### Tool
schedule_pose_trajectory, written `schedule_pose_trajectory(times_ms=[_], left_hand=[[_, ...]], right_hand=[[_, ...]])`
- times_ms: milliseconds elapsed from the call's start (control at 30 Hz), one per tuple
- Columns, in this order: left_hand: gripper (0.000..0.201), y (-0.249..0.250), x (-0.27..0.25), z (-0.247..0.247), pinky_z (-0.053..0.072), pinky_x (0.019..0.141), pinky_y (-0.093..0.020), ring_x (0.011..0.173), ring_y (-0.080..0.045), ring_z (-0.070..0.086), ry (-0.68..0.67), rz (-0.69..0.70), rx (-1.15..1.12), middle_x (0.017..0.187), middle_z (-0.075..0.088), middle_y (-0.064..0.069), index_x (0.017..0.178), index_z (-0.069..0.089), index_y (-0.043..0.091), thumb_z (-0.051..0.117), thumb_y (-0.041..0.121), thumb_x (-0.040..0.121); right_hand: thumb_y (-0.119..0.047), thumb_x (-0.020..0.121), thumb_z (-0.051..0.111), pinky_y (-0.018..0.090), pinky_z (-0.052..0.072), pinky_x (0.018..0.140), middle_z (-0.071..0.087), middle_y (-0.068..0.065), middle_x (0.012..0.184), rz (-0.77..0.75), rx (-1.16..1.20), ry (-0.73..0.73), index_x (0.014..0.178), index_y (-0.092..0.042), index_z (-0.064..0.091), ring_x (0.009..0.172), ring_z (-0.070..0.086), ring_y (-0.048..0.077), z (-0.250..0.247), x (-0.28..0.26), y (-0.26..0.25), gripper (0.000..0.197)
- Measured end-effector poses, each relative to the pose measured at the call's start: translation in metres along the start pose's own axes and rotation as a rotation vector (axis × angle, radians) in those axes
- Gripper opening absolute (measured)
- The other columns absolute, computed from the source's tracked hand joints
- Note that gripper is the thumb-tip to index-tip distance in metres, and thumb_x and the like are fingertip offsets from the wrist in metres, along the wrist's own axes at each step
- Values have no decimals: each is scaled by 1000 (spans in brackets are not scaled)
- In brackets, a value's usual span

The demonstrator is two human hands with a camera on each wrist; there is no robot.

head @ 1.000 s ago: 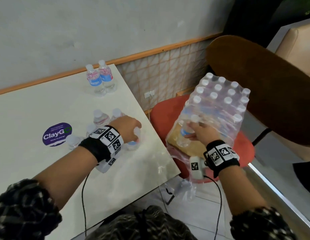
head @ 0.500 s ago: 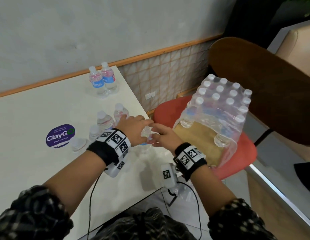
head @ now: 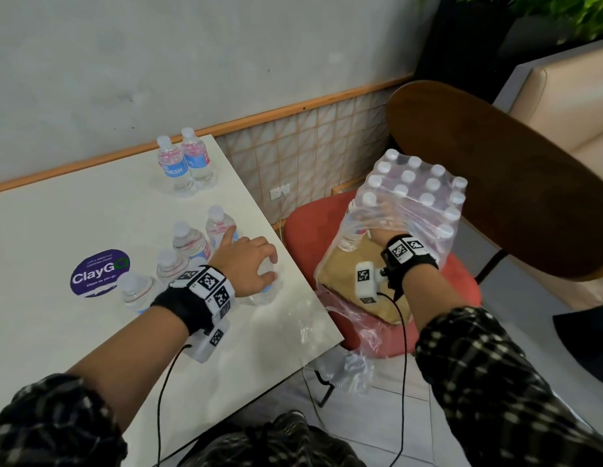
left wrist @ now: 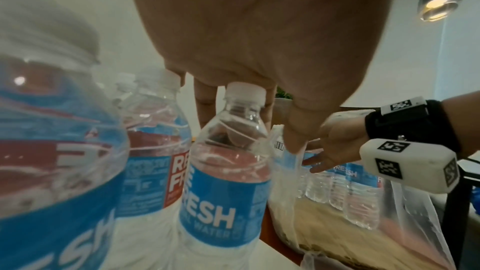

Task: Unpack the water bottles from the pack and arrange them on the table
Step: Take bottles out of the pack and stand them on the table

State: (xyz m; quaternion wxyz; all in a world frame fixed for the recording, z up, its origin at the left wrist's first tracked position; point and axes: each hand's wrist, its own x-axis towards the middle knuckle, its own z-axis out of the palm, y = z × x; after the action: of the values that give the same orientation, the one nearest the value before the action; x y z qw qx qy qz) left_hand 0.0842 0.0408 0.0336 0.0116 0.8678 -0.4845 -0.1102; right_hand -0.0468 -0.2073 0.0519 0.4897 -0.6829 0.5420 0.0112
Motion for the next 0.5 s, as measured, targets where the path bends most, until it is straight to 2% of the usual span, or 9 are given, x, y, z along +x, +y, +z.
schedule_pose_trajectory(times_ms=[67,133,167,200,267,333,400,433,500], left_hand=[[22,-1,-1,2,-1,115,-49,112,-16,53,40,1,-24,116,54,13,110,55,32,46,40,93],[22,-2,-2,4,-1,115,-48,113,-15,53,58,2,-32,116,54,12,112,55,32,45,38,94],[23,-2,-2,4,-1,115,-48,114,-14,53,57,-1,-31,117,54,12,114,55,33,45,38,94],[24,-2,-2,4,-2,115,-48,115,-14,52,56,-5,-33,118,53,12,115,54,33,46,38,93],[27,-1,-1,4,-1,116,-48,115,-13,52,63,-15,-41,120,53,12,117,54,34,47,38,91],[29,0,0,4,-1,116,-48,116,-14,52,68,-23,-52,121,53,11,119,54,35,49,37,90],[34,1,0,5,-2,116,-48,116,-13,52,74,-37,-74,121,53,10,122,52,35,51,36,88],[38,1,1,5,-3,116,-47,116,-13,52,76,-46,-85,122,53,10,125,50,35,51,36,87],[50,0,1,5,-3,116,-47,117,-13,52,84,-55,-102,122,53,11,131,44,37,51,42,82]], right_hand=[[-32,97,48,22,38,56,53,11,122,-12,-36,-55,139,-11,39,92,45,20,2,6,5,49],[-36,95,51,23,41,61,47,10,126,10,9,-86,138,-14,37,100,43,21,6,1,12,50],[-45,92,52,29,48,70,46,10,129,20,42,-81,136,-22,35,105,48,26,10,0,17,53],[-51,89,53,34,49,83,44,10,136,-20,43,-66,142,-28,29,114,50,31,14,-1,22,63],[-52,89,53,35,39,94,44,9,140,-160,-32,11,144,-25,32,124,46,32,22,-8,31,65],[-57,85,55,36,40,96,57,5,127,-247,-83,62,130,-23,52,117,53,30,31,-12,40,56],[-54,77,65,40,51,90,66,-3,106,-340,100,9,108,-31,61,103,61,23,40,-21,44,38],[-40,79,71,38,54,85,65,-7,97,-398,202,-21,99,-32,60,97,62,20,45,-27,46,24],[-14,81,72,27,55,75,64,-11,86,-533,289,-86,90,-29,60,85,61,13,58,-44,48,21]])
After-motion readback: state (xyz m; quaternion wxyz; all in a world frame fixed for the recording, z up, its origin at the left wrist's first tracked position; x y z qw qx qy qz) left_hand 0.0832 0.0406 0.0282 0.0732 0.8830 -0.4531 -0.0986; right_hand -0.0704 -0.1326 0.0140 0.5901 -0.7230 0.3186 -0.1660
